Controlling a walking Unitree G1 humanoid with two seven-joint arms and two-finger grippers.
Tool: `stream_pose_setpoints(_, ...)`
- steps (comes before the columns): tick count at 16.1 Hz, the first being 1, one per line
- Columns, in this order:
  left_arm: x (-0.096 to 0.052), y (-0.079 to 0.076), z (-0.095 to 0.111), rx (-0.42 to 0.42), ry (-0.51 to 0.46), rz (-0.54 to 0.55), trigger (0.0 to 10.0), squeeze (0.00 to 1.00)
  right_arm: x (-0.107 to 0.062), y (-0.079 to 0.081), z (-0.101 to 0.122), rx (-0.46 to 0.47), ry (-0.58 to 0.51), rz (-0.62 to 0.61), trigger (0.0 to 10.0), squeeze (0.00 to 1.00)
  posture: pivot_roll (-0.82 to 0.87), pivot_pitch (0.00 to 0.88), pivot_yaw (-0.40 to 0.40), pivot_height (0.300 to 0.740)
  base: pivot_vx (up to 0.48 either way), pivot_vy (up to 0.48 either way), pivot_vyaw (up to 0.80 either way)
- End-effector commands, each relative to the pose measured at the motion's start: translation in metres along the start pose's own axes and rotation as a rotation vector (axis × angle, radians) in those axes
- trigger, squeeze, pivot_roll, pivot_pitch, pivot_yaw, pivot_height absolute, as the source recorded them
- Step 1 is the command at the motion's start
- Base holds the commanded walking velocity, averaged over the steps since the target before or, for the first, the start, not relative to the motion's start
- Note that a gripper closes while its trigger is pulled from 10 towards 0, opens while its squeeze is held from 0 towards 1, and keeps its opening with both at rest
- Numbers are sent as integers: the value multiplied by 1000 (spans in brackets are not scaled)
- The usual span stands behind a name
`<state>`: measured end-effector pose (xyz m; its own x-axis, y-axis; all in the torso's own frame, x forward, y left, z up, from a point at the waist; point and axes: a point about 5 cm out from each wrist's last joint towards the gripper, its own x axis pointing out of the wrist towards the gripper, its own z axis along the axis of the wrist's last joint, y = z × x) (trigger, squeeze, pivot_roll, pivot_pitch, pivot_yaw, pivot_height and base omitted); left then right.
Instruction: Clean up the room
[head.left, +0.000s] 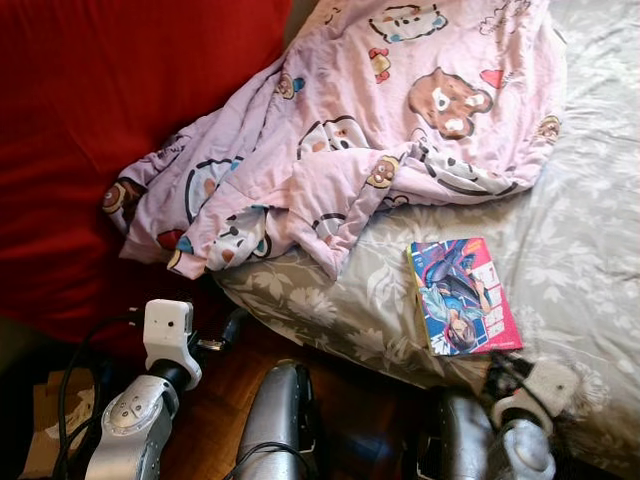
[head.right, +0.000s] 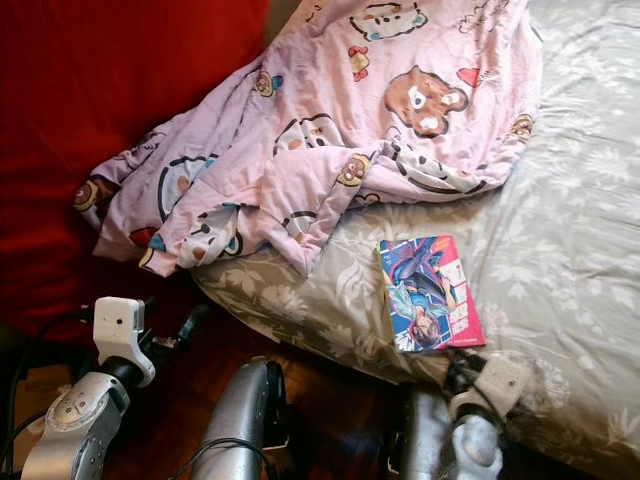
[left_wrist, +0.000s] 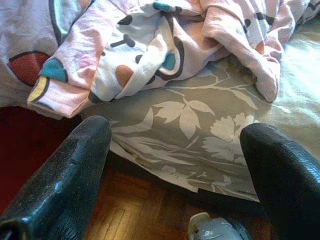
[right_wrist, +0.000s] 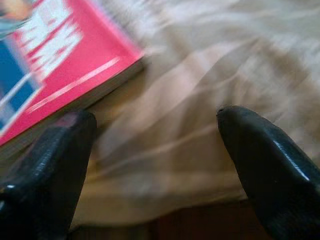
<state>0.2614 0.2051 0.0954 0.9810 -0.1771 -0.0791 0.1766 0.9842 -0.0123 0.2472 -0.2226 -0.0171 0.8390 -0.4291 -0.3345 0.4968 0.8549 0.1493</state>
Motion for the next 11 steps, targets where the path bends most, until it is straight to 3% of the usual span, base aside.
stream_pose_setpoints(1,-4,5,-8,15,35,13,10000,0,-6,5,-8,20,15,33,10000,0,198,260,135,586,0,0,0)
stream_pose_setpoints(3,-4,7,-6,17,28,19,10000,0,-3,34,11,105,-95,159,10000,0,197,257,135,586,0,0,0)
stream_pose_setpoints(6,-3,6,-5,18,21,17,10000,0,3,56,36,170,-195,237,10000,0,202,254,133,586,0,0,0)
stream_pose_setpoints(11,-3,6,-6,15,21,14,10000,0,4,63,45,194,-234,277,10000,0,195,253,129,586,0,0,0)
